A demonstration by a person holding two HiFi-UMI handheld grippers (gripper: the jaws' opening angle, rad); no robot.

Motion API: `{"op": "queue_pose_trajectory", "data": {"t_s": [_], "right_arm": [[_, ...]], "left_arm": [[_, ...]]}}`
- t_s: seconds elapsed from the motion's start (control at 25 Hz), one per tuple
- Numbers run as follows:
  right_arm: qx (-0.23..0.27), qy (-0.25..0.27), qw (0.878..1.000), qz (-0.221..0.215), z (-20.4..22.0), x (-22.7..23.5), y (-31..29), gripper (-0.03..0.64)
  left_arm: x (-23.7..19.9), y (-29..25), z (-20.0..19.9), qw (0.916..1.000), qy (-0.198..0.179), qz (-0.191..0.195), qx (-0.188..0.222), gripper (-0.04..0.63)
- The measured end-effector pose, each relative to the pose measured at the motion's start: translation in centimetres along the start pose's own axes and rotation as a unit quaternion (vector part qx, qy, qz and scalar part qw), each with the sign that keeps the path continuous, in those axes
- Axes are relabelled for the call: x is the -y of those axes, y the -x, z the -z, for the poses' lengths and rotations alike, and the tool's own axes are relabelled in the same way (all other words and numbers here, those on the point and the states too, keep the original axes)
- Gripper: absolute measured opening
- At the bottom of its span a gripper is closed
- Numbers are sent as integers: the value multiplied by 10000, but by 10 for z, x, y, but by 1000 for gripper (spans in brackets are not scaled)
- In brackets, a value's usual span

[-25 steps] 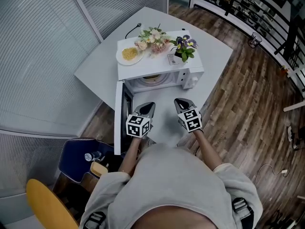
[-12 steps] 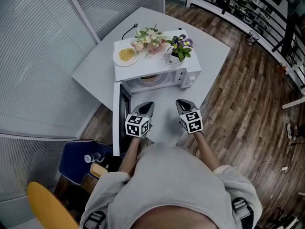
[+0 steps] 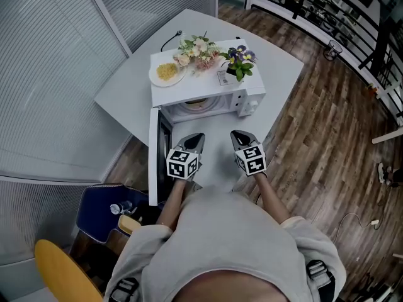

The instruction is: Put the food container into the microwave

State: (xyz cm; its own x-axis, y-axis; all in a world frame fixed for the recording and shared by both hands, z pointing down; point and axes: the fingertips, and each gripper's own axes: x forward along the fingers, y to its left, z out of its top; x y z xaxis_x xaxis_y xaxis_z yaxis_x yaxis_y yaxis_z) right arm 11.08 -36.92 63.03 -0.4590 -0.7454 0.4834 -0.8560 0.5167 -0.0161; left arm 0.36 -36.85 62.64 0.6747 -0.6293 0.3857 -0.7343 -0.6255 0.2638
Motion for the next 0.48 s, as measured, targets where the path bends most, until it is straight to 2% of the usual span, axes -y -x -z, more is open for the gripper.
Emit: {"op": "queue_pose_trajectory", "data": {"t_s": [0.48], "right_arm": [[-15, 82, 10000, 6, -2, 1, -7, 14]], "left_arm": [[4, -11, 4, 9999, 16, 107, -39, 11]]}}
